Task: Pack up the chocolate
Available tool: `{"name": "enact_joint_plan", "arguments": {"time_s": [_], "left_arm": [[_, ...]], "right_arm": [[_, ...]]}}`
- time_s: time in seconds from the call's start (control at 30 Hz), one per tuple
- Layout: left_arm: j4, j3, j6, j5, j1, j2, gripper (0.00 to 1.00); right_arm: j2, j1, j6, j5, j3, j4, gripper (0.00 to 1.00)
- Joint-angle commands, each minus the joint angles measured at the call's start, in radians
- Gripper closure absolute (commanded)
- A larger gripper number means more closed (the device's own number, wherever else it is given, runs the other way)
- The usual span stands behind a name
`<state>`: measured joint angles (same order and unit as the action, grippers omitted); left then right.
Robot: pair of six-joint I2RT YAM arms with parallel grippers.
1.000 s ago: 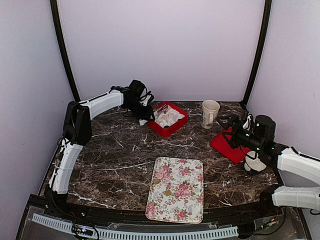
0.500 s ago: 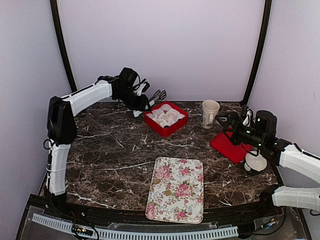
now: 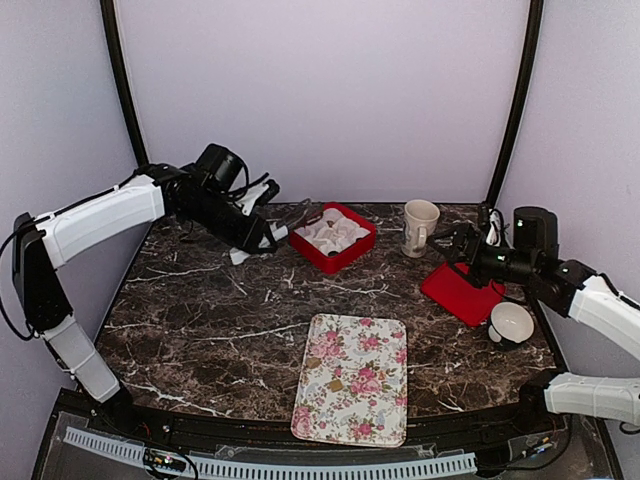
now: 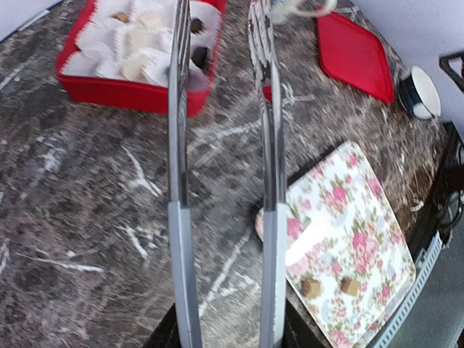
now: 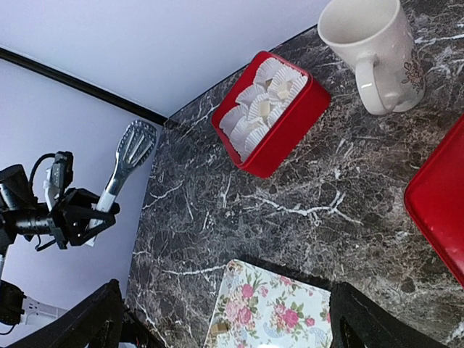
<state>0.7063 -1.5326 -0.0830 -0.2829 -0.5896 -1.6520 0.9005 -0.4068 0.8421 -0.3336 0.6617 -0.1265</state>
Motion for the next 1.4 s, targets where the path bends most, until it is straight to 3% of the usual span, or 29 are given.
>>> {"name": "enact_joint_plan", "arguments": {"time_s": [0.0, 0.2, 0.4, 0.67, 1.07, 1.37], "left_arm": [[0.023, 0.126, -0.034, 0.036, -0.156, 0.162, 0.65], [0.038, 0.322, -0.130, 0.099, -0.351, 0.328, 0.64], [0.038, 0.453, -0.142, 0.139, -0.507, 0.396, 0.64], [0.074, 0.544, -0.107, 0.196, -0.600, 0.469, 0.63], [0.101, 0.532, -0.113, 0.230, -0.727, 0.337, 0.62], [0.084, 0.536, -0.108, 0.246, -0.748, 0.245, 0.62]], "right_arm": [[-0.039, -0.002, -0.064, -0.060, 0.026, -0.101, 0.00], [-0.057, -0.001, -0.096, -0.116, 0.004, -0.153, 0.00], [-0.080, 0.000, -0.118, -0.111, 0.002, -0.183, 0.00], [-0.143, -0.001, -0.127, -0.079, -0.009, -0.248, 0.00], [-0.170, -0.001, -0.106, -0.067, -0.047, -0.241, 0.00], [-0.160, -0.001, -0.121, -0.078, -0.055, -0.235, 0.00]]}}
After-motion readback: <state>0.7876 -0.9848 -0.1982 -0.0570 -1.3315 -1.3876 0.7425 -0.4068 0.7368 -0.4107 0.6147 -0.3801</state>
